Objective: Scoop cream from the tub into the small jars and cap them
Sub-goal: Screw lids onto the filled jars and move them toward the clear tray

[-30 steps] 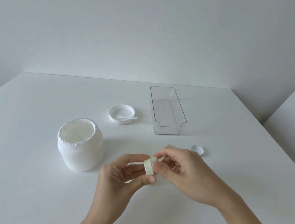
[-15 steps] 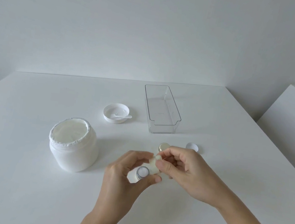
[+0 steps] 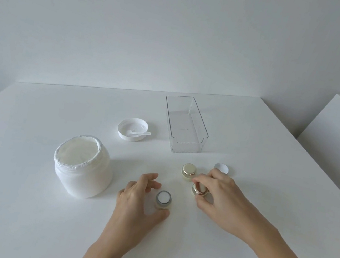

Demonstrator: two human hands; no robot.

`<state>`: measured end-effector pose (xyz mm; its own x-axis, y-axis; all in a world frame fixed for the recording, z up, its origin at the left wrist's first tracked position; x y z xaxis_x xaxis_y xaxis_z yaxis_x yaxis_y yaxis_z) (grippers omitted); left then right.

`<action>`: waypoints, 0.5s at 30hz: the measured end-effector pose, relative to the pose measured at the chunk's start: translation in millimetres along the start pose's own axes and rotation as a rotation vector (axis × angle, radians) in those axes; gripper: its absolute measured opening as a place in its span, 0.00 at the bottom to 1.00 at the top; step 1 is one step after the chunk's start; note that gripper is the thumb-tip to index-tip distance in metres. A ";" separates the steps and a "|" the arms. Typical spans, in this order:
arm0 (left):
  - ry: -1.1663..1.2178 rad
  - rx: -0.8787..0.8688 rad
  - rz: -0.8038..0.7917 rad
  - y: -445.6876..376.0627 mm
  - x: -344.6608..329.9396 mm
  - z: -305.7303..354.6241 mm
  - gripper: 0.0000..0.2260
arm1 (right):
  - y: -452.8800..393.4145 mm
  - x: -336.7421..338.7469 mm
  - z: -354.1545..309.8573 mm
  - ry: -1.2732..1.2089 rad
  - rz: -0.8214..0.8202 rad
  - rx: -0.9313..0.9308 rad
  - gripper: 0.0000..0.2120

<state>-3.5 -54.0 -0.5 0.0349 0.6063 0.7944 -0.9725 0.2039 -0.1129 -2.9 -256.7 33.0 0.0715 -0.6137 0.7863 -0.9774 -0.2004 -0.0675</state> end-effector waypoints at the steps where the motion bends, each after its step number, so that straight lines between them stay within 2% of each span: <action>1: 0.003 -0.003 0.005 -0.6 0.1 -0.5 0.29 | 0.0 0.3 -0.1 -0.001 -0.011 0.007 0.08; 3: 0.005 -0.018 0.017 -1.1 0.9 -1.0 0.28 | -1.2 4.6 1.4 -0.038 -0.016 0.001 0.10; 5: 0.008 -0.026 0.030 -1.0 0.4 -1.6 0.28 | -4.9 14.5 8.3 -0.040 0.058 -0.035 0.14; 8: 0.045 -0.017 0.047 -0.9 0.9 -1.9 0.27 | -16.2 29.7 24.0 0.090 0.166 -0.112 0.18; 12: 0.185 0.009 0.074 -1.3 4.5 0.1 0.26 | -31.5 24.9 41.4 0.210 -0.029 -0.252 0.29; 15: 0.279 0.054 0.088 -0.9 6.1 0.1 0.24 | -38.6 19.1 43.5 0.198 -0.073 -0.254 0.28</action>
<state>-2.4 -50.5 4.5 0.0048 0.8095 0.5871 -0.9852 0.1045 -0.1360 44.9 -294.0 23.9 0.1280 -0.4396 0.8890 -0.9912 -0.0262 0.1298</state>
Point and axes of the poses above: each hand's wrist, its own y-axis away from the middle knuckle, its own x-axis out of the back of the hand, z = x × y, the point moved 3 cm from there along -y, towards the middle knuckle, and after that the axes turned 13 degrees about -y, right-handed, at the moved point
